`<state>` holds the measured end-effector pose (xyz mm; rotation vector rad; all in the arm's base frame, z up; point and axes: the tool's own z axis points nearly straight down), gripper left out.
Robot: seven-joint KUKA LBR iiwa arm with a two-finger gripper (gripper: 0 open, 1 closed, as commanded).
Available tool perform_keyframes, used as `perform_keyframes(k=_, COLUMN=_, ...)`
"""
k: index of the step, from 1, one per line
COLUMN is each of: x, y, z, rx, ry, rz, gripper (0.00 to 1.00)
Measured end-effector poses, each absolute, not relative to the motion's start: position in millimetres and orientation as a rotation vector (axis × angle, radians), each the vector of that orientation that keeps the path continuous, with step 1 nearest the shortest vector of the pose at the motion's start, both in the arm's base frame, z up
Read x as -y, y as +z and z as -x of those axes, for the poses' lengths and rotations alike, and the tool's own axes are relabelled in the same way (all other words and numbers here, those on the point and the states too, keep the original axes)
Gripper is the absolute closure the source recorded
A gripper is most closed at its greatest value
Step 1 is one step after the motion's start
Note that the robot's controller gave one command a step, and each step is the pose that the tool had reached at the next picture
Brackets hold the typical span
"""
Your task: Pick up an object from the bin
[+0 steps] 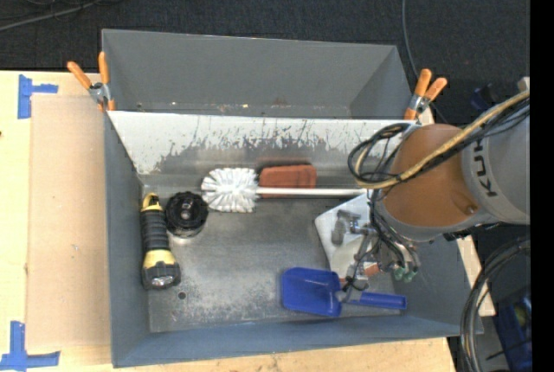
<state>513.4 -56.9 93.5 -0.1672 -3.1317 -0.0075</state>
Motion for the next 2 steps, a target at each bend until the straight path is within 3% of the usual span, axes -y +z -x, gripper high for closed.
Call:
perform_keyframes(k=1, x=56, y=87, z=-519.5, rx=3.125, ry=-0.008, rz=0.172, gripper=0.0)
perform_keyframes(k=2, x=12, y=73, z=-535.1, rx=3.134, ry=-0.008, rz=-0.05, gripper=0.0)
